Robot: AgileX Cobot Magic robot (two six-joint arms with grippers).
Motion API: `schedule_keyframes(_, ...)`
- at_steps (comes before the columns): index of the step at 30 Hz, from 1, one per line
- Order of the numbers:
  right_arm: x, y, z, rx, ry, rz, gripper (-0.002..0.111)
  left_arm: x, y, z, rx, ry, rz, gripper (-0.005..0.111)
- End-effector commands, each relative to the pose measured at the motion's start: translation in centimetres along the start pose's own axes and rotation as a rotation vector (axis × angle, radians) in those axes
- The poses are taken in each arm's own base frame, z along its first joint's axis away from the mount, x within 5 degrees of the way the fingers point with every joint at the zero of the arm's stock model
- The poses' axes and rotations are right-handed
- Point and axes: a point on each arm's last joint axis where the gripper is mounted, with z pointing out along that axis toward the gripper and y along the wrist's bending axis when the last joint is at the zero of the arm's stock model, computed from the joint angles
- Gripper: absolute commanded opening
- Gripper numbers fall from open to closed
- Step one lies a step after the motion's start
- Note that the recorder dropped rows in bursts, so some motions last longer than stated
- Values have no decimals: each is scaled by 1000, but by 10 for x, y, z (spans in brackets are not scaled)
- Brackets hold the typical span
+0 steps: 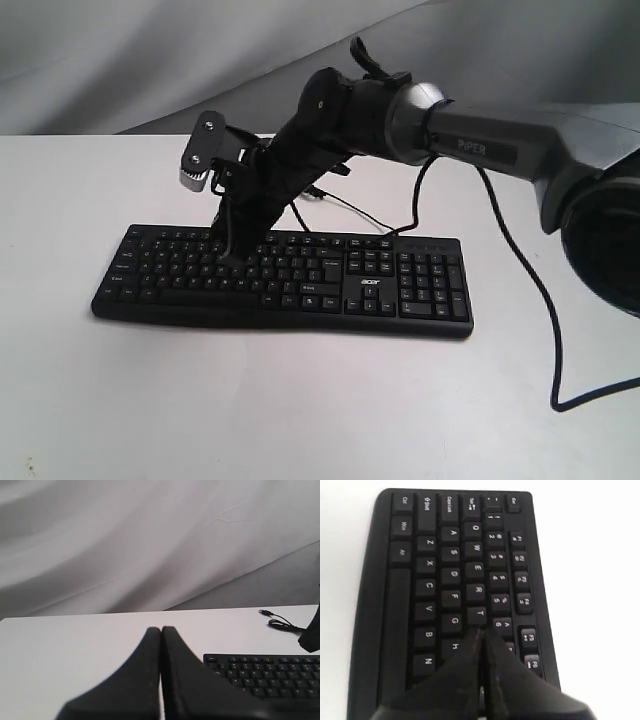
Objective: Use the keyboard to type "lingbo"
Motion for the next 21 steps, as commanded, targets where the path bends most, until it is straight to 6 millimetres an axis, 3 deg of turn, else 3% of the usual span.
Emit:
schedule_keyframes(1,24,-7,-1,0,24,71,0,0,-1,0,7,-10,-2,1)
schedule_keyframes(5,37,-13,-1,2,-1,95,0,0,-1,0,7,-10,-2,1)
schedule_keyframes(21,57,-8,5,-24,36,138,0,0,-1,0,7,-10,-2,1)
